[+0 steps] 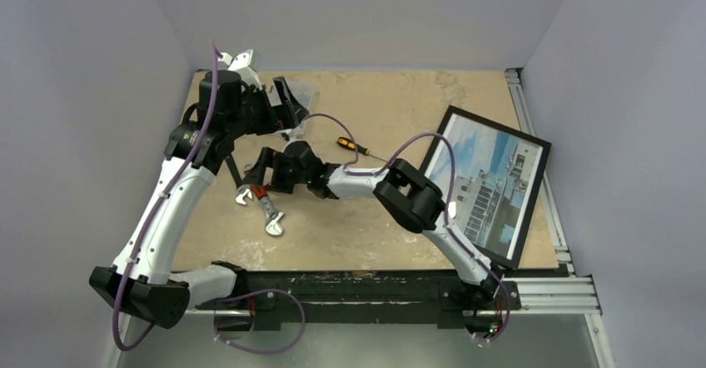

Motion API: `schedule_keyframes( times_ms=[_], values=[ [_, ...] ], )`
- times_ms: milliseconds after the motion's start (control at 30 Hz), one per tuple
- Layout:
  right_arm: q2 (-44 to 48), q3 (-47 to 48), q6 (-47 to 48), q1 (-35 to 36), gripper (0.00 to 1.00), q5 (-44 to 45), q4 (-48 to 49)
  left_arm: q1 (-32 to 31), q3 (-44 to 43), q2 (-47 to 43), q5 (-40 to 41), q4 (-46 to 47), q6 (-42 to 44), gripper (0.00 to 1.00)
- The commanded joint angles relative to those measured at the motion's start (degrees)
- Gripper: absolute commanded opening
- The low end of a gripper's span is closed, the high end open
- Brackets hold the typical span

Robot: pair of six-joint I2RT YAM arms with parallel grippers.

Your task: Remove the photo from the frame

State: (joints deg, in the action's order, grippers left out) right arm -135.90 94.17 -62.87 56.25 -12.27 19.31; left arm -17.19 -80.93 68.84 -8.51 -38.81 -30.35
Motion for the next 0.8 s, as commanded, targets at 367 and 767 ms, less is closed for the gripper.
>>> schedule_keyframes(
  times_ms=[367,767],
  values=[
    [17.2,-13.1,11.3,-4.4,0.94,4.4,-13.1,1.1,-1.6,0.5,-1.3,1.4,1.3,1.0],
    [63.8,-44.0,15.0,-9.8,0.96,39.8,-52.6,-6.2,1.8,12.1,-11.3,7.1,-2.4,0.99]
  ],
)
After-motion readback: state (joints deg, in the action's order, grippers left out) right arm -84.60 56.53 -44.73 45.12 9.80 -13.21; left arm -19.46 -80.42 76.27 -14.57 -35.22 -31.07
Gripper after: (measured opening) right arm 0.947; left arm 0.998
